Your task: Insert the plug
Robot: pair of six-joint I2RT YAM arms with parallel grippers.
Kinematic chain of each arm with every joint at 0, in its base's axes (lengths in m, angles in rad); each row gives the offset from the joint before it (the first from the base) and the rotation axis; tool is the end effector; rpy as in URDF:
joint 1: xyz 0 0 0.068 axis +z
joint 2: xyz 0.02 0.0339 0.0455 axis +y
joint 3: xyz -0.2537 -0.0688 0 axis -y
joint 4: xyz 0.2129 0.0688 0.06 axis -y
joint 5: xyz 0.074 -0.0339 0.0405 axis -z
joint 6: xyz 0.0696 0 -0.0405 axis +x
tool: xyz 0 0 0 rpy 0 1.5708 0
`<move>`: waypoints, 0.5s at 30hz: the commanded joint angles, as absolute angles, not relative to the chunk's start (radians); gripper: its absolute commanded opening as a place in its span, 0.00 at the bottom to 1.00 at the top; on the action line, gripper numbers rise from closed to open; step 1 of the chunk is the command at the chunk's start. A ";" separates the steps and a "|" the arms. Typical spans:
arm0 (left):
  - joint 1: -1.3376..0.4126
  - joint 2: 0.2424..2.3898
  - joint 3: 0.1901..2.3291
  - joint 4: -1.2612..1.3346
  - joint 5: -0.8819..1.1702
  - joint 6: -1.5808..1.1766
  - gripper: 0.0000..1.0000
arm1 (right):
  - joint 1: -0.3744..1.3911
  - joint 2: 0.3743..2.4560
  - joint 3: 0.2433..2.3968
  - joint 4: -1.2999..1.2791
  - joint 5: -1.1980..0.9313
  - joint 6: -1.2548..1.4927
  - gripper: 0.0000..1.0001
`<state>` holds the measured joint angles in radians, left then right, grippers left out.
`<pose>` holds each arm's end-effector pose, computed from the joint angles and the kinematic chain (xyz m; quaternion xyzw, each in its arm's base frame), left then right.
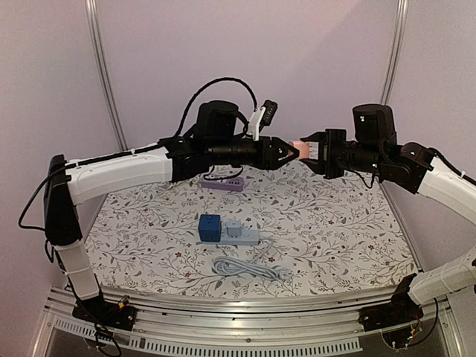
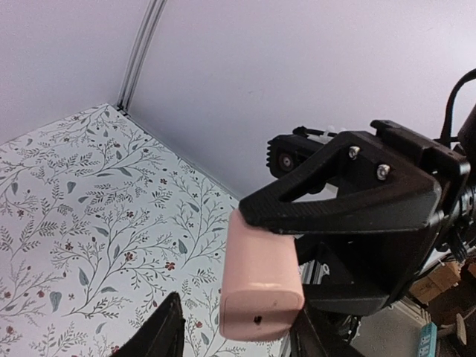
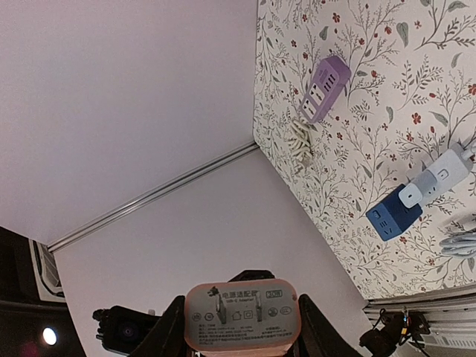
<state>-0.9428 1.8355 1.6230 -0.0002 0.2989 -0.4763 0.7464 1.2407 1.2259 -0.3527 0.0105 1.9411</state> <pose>0.2446 -0.3717 0.3425 0.2688 0.7270 -0.4925 0.3957 0.2101 0.1933 0.3588 0.4661 0.6800 0.5505 0.1316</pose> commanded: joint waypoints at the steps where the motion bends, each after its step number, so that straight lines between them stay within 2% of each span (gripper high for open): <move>1: -0.964 1.864 1.667 -0.050 0.304 -0.466 0.49 | 0.752 1.208 1.241 -0.366 0.049 1.957 0.00; 6: -0.963 1.873 1.681 -0.049 0.307 -0.458 0.52 | 0.752 1.207 1.244 -0.365 0.051 1.955 0.00; 11: -0.963 1.868 1.680 -0.041 0.306 -0.437 0.72 | 0.752 1.208 1.244 -0.364 0.040 1.959 0.00; 15: -0.963 1.859 1.671 -0.033 0.315 -0.417 0.76 | 0.753 1.213 1.246 -0.364 0.025 1.957 0.00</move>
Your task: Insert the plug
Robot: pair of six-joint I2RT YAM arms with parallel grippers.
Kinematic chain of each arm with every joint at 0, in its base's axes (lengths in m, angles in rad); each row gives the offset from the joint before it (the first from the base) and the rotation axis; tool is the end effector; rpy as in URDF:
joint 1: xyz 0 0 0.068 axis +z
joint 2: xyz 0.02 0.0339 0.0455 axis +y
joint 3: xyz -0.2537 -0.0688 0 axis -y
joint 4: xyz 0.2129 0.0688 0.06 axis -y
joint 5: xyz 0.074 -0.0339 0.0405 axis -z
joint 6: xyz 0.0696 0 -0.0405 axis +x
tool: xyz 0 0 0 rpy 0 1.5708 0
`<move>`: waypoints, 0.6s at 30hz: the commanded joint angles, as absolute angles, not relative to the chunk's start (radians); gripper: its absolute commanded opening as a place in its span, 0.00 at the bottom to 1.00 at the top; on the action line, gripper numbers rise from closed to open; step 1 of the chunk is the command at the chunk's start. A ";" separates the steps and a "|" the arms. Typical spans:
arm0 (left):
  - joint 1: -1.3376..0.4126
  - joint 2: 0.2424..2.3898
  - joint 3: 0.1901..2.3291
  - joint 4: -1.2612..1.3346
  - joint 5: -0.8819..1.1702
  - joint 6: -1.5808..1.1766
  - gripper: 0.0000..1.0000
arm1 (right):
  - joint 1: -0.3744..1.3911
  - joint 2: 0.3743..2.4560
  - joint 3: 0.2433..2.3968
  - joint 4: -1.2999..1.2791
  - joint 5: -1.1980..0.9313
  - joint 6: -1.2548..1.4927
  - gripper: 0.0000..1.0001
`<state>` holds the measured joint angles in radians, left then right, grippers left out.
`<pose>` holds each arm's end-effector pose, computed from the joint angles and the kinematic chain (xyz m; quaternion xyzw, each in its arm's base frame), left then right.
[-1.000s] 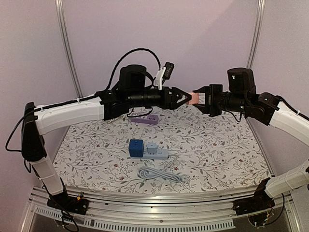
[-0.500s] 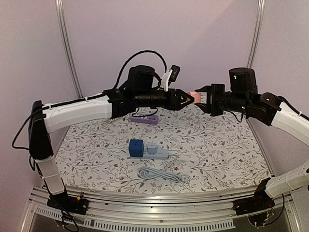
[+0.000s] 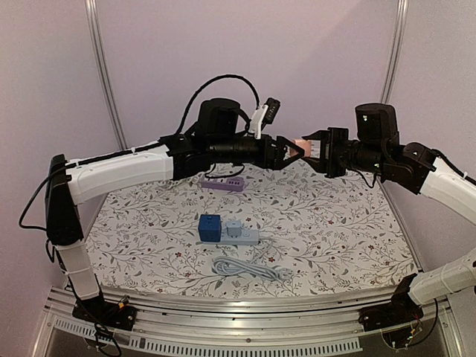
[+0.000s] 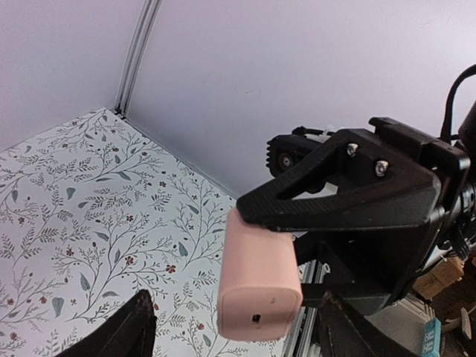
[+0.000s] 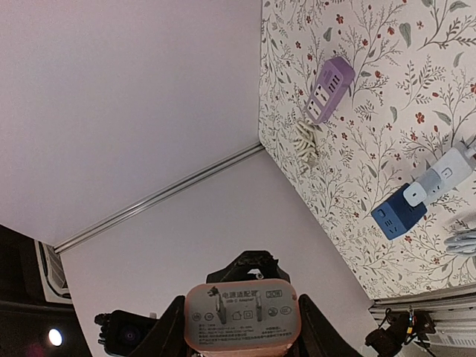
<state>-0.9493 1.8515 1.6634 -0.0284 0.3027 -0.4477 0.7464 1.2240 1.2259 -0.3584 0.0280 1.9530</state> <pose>0.2439 -0.3761 0.3462 0.2827 0.7229 -0.4883 0.3988 0.2077 0.1894 0.3624 0.4725 0.6717 0.5541 0.1363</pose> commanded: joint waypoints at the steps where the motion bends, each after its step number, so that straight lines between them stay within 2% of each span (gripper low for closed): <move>1: -0.964 1.859 1.669 -0.026 0.324 -0.416 0.76 | 0.752 1.214 1.246 -0.364 0.022 1.957 0.00; 3: -0.964 1.860 1.664 0.003 0.339 -0.421 0.74 | 0.752 1.216 1.247 -0.362 0.017 1.956 0.00; 7: -0.963 1.856 1.639 0.088 0.353 -0.442 0.63 | 0.752 1.224 1.251 -0.358 0.012 1.955 0.00; 10: -0.964 1.856 1.630 0.108 0.358 -0.452 0.58 | 0.751 1.227 1.252 -0.357 0.012 1.956 0.00; 18: -0.965 1.865 1.627 0.112 0.367 -0.457 0.52 | 0.752 1.216 1.240 -0.352 0.028 1.972 0.00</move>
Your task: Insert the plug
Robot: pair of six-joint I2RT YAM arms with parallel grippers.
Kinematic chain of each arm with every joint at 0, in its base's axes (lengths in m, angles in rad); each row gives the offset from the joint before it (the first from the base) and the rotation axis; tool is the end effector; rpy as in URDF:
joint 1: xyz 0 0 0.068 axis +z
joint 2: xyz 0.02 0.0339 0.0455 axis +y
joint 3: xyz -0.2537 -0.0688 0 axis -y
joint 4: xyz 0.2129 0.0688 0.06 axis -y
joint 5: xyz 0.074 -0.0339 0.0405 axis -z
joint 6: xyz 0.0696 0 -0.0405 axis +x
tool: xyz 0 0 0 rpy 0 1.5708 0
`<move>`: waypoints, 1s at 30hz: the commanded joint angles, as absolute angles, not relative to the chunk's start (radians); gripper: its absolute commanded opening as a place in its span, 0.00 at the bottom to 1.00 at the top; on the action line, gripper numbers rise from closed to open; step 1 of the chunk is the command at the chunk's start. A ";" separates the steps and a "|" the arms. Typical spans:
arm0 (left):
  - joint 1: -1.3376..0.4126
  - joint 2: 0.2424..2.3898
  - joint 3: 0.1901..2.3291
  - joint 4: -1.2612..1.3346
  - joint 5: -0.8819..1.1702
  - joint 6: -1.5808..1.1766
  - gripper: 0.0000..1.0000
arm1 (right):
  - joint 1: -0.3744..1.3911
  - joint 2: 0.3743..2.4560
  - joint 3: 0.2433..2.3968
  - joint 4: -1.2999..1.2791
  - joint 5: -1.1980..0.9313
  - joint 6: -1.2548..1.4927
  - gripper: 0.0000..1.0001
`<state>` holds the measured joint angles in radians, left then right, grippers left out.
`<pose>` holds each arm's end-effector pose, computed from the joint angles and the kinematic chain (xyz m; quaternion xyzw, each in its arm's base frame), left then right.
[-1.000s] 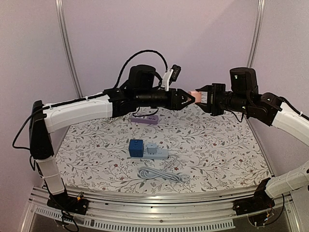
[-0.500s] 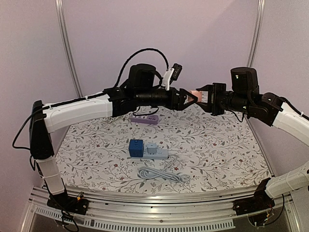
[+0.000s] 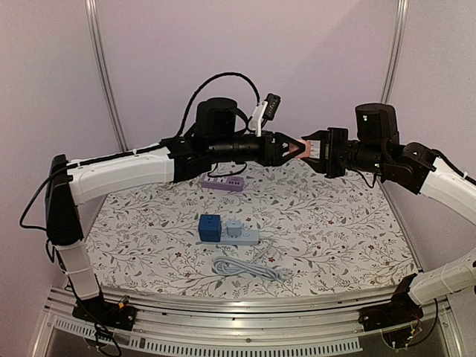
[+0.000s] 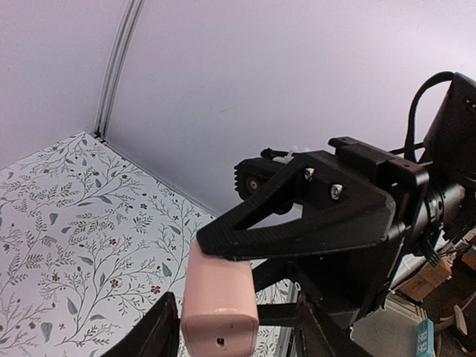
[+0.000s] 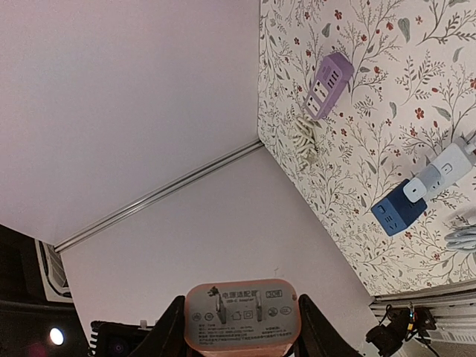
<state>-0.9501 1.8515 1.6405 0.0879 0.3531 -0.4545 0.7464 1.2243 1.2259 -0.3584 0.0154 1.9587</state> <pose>0.2417 -0.3795 0.3542 0.2937 0.6866 -0.5216 0.4127 0.2072 0.1901 0.3623 0.4715 0.6725 0.5555 0.1297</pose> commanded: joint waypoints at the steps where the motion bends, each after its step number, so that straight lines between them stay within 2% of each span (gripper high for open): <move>1: -0.965 1.867 1.628 0.113 0.368 -0.458 0.51 | 0.752 1.212 1.235 -0.348 0.032 1.977 0.00; 14: -0.965 1.881 1.623 0.120 0.365 -0.453 0.49 | 0.752 1.211 1.230 -0.318 0.039 1.997 0.00; 24: -0.965 1.885 1.634 0.108 0.357 -0.414 0.36 | 0.752 1.224 1.229 -0.305 0.031 1.999 0.00; 30: -0.965 1.877 1.632 0.115 0.341 -0.400 0.38 | 0.754 1.230 1.230 -0.300 0.022 1.999 0.00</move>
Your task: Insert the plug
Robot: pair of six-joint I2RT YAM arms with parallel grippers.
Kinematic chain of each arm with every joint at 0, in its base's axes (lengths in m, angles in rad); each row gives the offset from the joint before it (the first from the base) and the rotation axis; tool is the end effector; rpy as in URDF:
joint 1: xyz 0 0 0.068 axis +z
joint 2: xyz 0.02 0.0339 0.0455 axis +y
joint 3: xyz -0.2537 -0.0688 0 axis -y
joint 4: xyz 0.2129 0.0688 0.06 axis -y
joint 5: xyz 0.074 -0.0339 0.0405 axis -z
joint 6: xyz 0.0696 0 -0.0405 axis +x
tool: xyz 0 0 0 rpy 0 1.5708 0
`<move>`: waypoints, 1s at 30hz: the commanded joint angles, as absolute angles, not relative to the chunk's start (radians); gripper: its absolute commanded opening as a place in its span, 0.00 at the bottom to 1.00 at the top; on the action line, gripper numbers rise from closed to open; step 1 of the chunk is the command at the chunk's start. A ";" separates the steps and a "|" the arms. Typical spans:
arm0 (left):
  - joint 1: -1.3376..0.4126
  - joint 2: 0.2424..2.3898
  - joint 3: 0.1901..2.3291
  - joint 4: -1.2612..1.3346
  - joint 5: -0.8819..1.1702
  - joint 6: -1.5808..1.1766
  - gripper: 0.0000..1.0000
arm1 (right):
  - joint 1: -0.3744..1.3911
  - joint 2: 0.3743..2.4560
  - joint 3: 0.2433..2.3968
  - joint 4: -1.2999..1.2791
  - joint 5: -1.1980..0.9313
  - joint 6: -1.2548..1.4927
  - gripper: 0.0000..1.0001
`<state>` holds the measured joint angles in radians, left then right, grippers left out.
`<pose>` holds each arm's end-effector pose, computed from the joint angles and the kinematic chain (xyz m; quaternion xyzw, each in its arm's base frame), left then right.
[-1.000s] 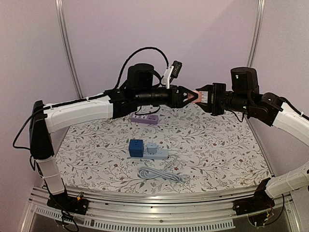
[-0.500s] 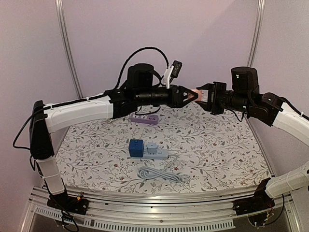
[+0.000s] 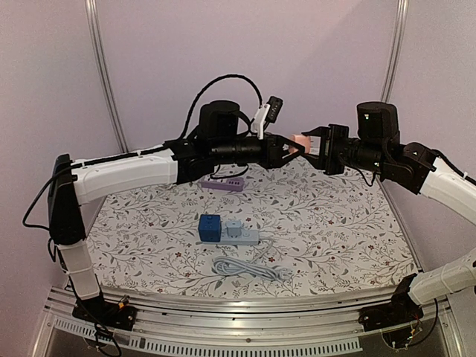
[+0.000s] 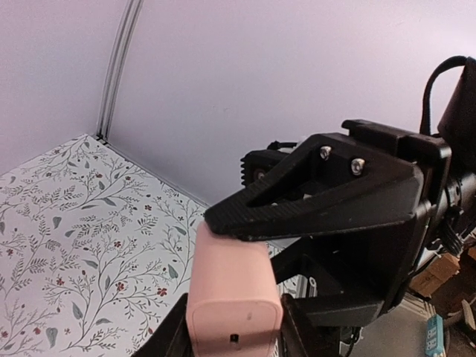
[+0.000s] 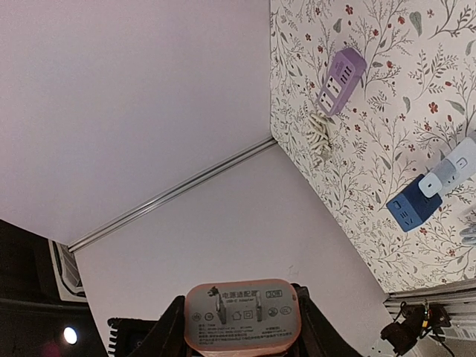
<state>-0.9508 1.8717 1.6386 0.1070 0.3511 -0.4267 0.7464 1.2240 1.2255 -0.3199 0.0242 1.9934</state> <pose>0.2446 -0.3838 0.3475 0.3029 0.6836 -0.5149 0.4193 0.2089 0.1909 0.3675 0.4788 0.6536 0.5723 0.1265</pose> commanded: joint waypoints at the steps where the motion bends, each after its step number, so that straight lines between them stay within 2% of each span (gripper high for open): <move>1: -0.964 1.876 1.633 0.115 0.338 -0.394 0.39 | 0.755 1.234 1.231 -0.300 0.017 1.997 0.00; 11: -0.951 1.879 1.649 0.109 0.326 -0.371 0.41 | 0.764 1.262 1.236 -0.288 0.011 1.992 0.00; 20: -0.945 1.872 1.643 0.092 0.331 -0.356 0.27 | 0.763 1.261 1.226 -0.283 0.012 1.997 0.00; 22: -0.943 1.869 1.644 0.089 0.332 -0.357 0.19 | 0.764 1.262 1.223 -0.281 0.012 1.997 0.00; 24: -0.941 1.868 1.644 0.086 0.334 -0.356 0.03 | 0.764 1.262 1.221 -0.279 0.011 1.997 0.00; 25: -0.941 1.867 1.644 0.083 0.333 -0.358 0.00 | 0.764 1.263 1.219 -0.275 0.011 1.996 0.00; 28: -0.940 1.858 1.646 0.059 0.316 -0.355 0.00 | 0.764 1.264 1.198 -0.225 0.011 1.987 0.00; 30: -0.940 1.848 1.647 0.030 0.302 -0.343 0.00 | 0.762 1.263 1.155 -0.144 0.012 1.987 0.07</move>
<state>-0.9424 1.8717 1.6390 0.0933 0.3172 -0.3817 0.7574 1.2522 1.2133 -0.2752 0.0135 1.9888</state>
